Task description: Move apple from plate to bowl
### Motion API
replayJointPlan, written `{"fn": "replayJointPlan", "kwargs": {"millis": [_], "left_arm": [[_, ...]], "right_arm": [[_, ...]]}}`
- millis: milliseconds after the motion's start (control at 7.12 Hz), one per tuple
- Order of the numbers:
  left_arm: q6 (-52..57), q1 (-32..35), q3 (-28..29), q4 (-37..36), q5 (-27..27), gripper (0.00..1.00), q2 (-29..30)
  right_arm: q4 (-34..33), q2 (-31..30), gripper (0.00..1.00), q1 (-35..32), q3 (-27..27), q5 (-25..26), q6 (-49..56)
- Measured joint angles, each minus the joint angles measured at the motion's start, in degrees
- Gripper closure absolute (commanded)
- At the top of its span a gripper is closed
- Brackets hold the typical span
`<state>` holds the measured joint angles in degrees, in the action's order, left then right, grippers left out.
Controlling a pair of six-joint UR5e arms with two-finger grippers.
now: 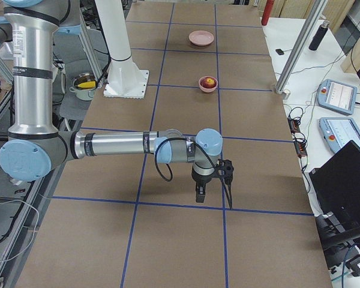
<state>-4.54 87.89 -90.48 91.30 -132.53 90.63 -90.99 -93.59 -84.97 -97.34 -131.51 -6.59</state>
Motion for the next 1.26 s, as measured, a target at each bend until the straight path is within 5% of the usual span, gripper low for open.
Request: {"fn": "replayJointPlan", "kwargs": {"millis": [1264], "left_arm": [[-0.1,0.0,0.9,4.21,-1.32,0.01,-2.47]], "right_arm": [[0.37,-0.01,0.0,-0.55,0.65,-2.78,0.08]]}}
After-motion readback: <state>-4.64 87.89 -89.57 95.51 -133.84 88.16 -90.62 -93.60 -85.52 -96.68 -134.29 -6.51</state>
